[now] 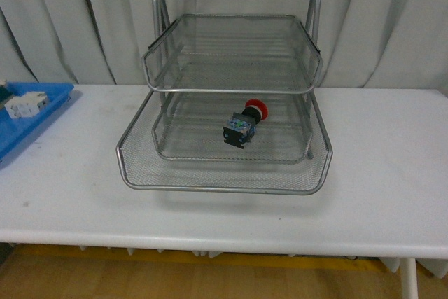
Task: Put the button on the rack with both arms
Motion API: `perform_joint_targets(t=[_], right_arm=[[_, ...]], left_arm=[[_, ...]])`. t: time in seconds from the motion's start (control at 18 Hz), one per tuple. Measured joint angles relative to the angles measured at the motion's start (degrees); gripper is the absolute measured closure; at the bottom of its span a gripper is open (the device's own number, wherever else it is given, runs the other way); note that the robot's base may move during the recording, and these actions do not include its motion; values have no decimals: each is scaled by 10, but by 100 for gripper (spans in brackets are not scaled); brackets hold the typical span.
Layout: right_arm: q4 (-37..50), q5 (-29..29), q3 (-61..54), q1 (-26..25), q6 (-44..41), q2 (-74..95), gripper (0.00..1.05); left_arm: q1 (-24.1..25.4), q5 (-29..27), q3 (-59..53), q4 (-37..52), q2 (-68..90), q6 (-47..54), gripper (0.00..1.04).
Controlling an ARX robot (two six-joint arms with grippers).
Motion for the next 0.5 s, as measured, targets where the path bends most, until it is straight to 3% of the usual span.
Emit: perform_joint_targets(t=[0.11, 0.22, 0.39, 0.5], right_arm=[[170, -4, 79, 46, 19, 198, 6], [229, -17, 173, 84, 54, 378, 6], [102, -45, 376, 139, 109, 653, 6], [5, -47, 487, 173, 118, 767, 22]], left_arm=[[0, 0, 0, 0, 0, 0, 7], [0, 0, 0, 0, 0, 0, 7], [0, 0, 0, 0, 0, 0, 7], [0, 0, 0, 0, 0, 0, 7]])
